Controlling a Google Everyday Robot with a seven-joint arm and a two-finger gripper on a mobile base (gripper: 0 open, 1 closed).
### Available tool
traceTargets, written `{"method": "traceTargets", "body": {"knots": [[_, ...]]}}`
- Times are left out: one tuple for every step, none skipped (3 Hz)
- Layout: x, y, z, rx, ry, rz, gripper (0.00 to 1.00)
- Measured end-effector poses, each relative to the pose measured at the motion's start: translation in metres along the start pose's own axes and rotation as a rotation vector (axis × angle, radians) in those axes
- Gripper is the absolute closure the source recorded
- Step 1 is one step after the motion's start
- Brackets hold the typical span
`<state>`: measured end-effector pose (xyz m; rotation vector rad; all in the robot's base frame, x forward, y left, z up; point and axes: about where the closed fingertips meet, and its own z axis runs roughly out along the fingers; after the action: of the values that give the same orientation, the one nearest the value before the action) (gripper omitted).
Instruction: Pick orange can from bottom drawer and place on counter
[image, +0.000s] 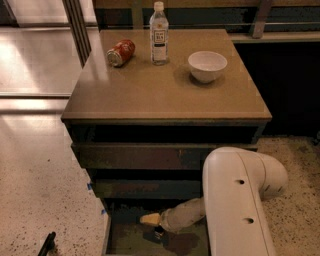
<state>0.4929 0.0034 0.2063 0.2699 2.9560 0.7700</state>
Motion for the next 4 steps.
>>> {"method": "traceTargets", "body": {"knots": [[-0.007,-0.010,0.015,0.037,0.010,0.038,0.00],[-0.012,-0.018,0.026,0.071,0.013,0.063,0.00],[-0.016,-0.027,0.038,0.102,0.012,0.089,0.00],[-0.020,-0.032,0.048,0.116,0.010,0.104,0.00]]}}
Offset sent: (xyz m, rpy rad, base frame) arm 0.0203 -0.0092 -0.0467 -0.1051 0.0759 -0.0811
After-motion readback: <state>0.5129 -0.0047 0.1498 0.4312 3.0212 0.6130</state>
